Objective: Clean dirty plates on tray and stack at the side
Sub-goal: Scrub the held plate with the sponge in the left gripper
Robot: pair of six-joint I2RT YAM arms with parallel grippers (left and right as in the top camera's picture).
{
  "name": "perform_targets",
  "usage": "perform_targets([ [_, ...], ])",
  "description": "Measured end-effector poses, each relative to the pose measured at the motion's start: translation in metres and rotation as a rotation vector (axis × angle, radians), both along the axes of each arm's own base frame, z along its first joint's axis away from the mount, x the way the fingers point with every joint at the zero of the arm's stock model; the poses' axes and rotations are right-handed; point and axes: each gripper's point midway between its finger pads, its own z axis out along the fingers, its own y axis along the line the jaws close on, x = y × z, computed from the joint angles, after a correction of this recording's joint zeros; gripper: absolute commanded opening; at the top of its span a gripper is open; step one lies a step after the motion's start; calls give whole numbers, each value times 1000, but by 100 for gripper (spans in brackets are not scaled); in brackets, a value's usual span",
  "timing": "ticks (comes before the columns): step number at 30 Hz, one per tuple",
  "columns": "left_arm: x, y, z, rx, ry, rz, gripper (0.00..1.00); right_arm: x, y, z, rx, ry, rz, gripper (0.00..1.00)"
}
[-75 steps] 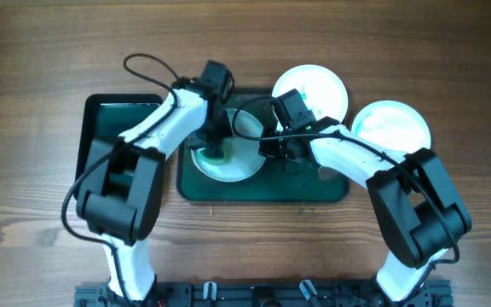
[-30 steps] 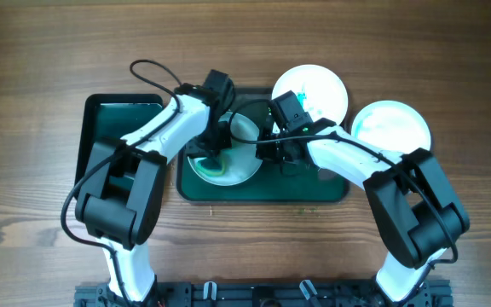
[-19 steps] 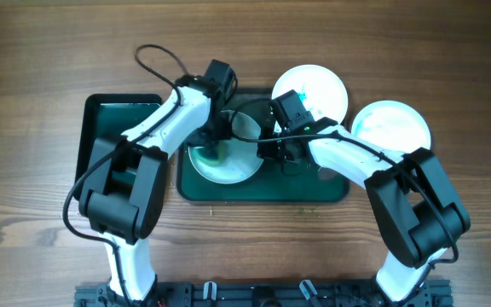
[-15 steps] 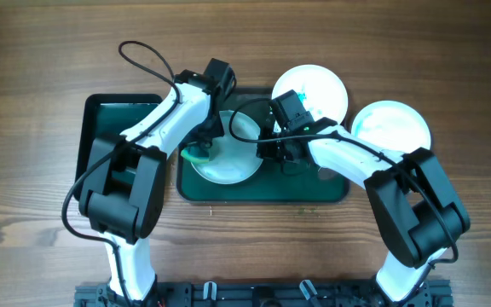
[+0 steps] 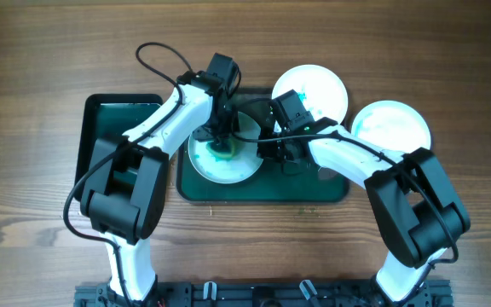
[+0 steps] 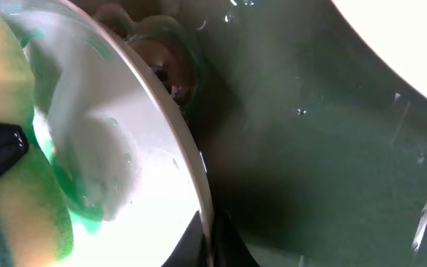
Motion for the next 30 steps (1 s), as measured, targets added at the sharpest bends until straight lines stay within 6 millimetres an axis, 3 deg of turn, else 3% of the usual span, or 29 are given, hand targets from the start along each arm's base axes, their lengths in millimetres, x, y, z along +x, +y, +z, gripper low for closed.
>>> perform_targets([
  [3,-15,24,-13,108,33,142,4,0,0,0,0,0,2,4],
  [6,-15,22,-13,115,26,167,4,0,1,0,0,-2,5,4],
  [10,-21,2,-13,15,62,32,4,0,0,0,-1,0,4,4],
  [13,-30,-33,-10,-161,93,-140,4,0,0,0,-2,0,3,4],
  [17,-17,-56,-6,-260,16,-235,4,-1,0,0,-2,2,3,4],
  [19,-7,-47,-8,-198,-25,-204,4,-1,0,0,-2,2,4,4],
  [24,16,8,-12,113,-130,-6,4,0,0,0,0,-2,4,4],
  [27,9,37,-10,252,-123,97,4,0,0,0,0,-2,4,4],
  [30,-14,56,-6,348,-40,142,4,0,1,0,2,-1,9,4],
])
